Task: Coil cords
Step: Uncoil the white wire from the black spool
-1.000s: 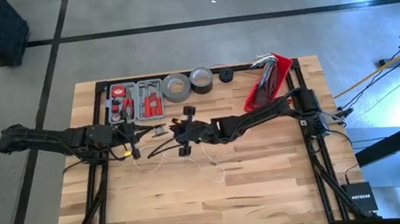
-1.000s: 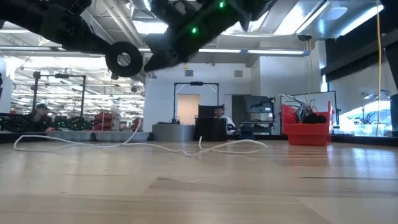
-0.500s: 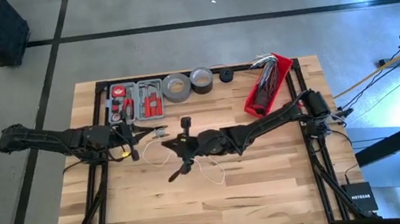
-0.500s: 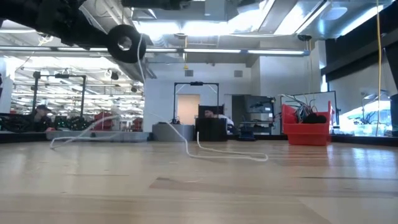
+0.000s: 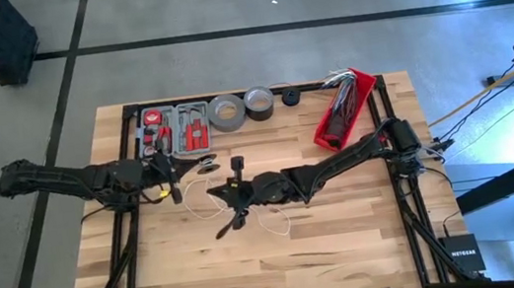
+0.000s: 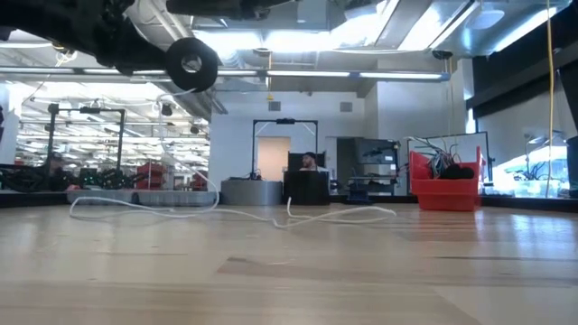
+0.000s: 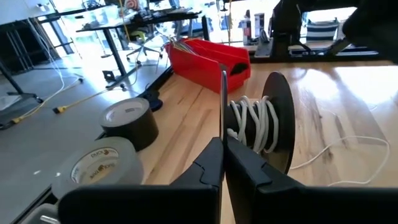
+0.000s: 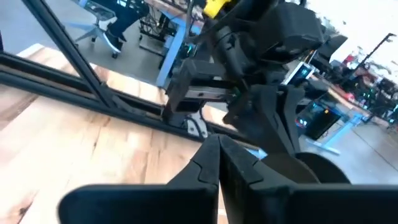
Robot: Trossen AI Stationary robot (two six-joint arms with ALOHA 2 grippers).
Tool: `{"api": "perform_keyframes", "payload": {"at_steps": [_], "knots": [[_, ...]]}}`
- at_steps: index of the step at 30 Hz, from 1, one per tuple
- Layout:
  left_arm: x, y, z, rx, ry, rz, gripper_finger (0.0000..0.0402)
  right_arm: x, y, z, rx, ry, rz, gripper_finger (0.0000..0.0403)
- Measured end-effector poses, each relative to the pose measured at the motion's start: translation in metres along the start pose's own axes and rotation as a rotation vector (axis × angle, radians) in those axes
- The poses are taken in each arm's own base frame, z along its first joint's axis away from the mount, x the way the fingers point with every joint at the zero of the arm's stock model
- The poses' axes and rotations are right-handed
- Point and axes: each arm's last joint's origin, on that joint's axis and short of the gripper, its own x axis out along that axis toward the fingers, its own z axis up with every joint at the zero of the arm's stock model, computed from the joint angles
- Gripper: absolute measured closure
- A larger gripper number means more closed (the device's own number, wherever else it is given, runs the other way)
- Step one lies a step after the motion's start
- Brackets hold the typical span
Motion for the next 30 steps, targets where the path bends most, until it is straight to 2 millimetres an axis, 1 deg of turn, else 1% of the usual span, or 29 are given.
{"api": "perform_keyframes", "payload": {"at_steps": [3, 5, 8, 11, 16, 20, 23, 30], "knots": [[0.000, 0.000, 0.000, 0.012, 0.001, 0.000, 0.0398, 0.000, 0.001, -0.005, 0.005, 0.062, -0.025, 0.0390], [0.000, 0.000, 0.000, 0.024, 0.002, -0.002, 0.0398, -0.001, 0.001, -0.012, 0.025, 0.147, -0.062, 0.0381], [0.000, 0.000, 0.000, 0.026, 0.002, -0.002, 0.0398, -0.003, -0.002, -0.024, 0.059, 0.277, -0.104, 0.0359], [0.000, 0.000, 0.000, 0.025, 0.002, -0.003, 0.0398, 0.000, -0.010, -0.037, 0.079, 0.350, -0.092, 0.0330], [0.000, 0.000, 0.000, 0.024, 0.001, -0.004, 0.0398, 0.021, -0.030, -0.062, 0.212, 0.325, -0.013, 0.0287], [0.000, 0.000, 0.000, 0.026, 0.001, -0.005, 0.0398, 0.034, -0.041, -0.076, 0.329, 0.252, 0.069, 0.0274], [0.000, 0.000, 0.000, 0.027, 0.001, -0.005, 0.0398, 0.039, -0.043, -0.078, 0.369, 0.200, 0.110, 0.0272], [0.000, 0.000, -0.001, 0.030, 0.011, -0.009, 0.0398, 0.040, -0.044, -0.071, 0.384, 0.119, 0.123, 0.0272]]}}
